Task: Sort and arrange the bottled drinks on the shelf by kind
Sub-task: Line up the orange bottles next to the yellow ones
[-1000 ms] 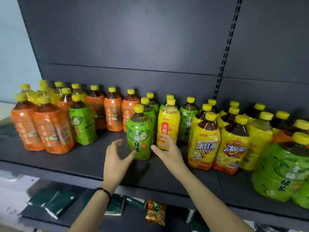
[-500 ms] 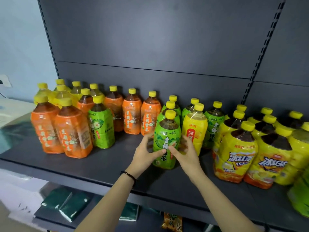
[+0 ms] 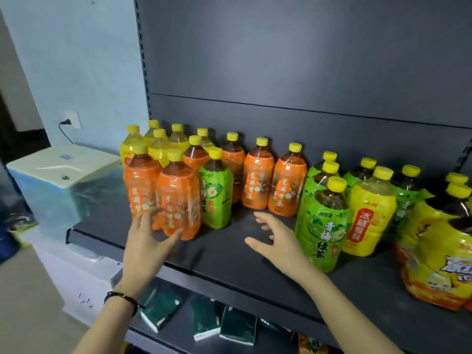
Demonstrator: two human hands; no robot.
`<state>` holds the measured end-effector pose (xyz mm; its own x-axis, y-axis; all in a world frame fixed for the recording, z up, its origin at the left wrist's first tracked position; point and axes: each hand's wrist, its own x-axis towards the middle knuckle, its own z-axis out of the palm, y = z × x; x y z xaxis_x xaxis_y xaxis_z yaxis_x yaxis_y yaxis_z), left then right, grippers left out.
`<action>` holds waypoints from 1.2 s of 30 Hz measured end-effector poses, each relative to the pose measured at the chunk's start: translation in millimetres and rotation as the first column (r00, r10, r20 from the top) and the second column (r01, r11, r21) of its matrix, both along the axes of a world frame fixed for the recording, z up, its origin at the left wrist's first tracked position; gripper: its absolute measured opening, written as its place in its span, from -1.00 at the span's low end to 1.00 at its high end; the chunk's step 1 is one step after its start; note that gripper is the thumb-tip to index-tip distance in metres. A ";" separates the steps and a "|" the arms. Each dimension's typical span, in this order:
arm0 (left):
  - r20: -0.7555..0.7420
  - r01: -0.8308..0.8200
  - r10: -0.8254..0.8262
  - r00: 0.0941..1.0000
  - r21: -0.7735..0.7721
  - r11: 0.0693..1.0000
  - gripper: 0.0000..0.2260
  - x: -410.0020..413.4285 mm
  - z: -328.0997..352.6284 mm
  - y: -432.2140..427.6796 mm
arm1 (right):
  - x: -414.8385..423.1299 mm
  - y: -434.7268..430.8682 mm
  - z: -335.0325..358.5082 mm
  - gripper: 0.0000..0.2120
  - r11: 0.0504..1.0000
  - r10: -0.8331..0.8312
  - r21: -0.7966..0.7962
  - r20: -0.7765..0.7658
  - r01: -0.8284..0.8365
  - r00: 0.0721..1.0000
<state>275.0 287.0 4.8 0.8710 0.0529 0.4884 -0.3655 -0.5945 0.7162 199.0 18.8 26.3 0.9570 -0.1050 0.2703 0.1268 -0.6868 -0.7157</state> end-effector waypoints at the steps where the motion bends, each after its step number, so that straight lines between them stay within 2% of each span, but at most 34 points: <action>1: 0.007 -0.008 0.008 1.000 0.006 1.000 -0.41 10.1 2.2 17.2 | 13.7 9.7 3.4 -0.37 1.000 -0.001 -0.009 -0.012 0.001 1.000; 5: -0.019 0.022 -0.022 1.000 -0.012 1.000 -0.16 52.1 11.2 69.6 | 62.6 43.7 14.9 -0.21 0.999 -0.043 -0.006 -0.037 0.043 0.998; 10: -0.101 0.154 -0.163 0.981 -0.095 0.984 0.04 86.5 21.1 87.2 | 110.8 69.0 18.3 -0.10 0.958 -0.160 0.236 -0.028 0.162 0.987; 13: -0.157 0.261 -0.301 0.941 -0.232 0.937 -0.05 95.8 26.0 81.1 | 124.5 75.3 16.2 -0.14 0.901 -0.190 0.395 -0.016 0.181 0.982; 15: -0.207 0.283 -0.345 0.915 -0.280 0.917 -0.08 103.5 22.1 77.2 | 128.2 77.1 13.6 -0.20 0.884 -0.201 0.431 0.001 0.181 0.980; 20: -0.262 0.259 -0.335 0.905 -0.287 0.922 -0.11 118.0 13.9 74.0 | 115.7 75.8 11.8 -0.23 0.856 -0.240 0.475 0.012 0.206 0.971; 27: -0.216 0.247 -0.317 0.924 -0.296 0.923 -0.10 119.7 7.2 73.8 | 37.2 68.2 0.6 -0.31 0.810 -0.400 0.492 0.063 0.320 0.914; 32: -0.195 0.268 -0.336 0.921 -0.307 0.913 -0.12 113.5 6.3 68.7 | -16.1 53.9 -8.6 -0.22 0.764 -0.467 0.527 0.055 0.372 0.882; 36: -0.204 0.280 -0.352 0.914 -0.311 0.908 -0.11 102.9 6.4 58.7 | -51.8 46.2 -5.8 -0.24 0.721 -0.527 0.565 0.071 0.401 0.847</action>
<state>377.9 345.7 11.2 0.9545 -0.1470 0.2595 -0.2895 -0.2485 0.9244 147.1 65.0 20.5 0.6745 -0.7013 0.2308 0.0815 -0.2400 -0.9673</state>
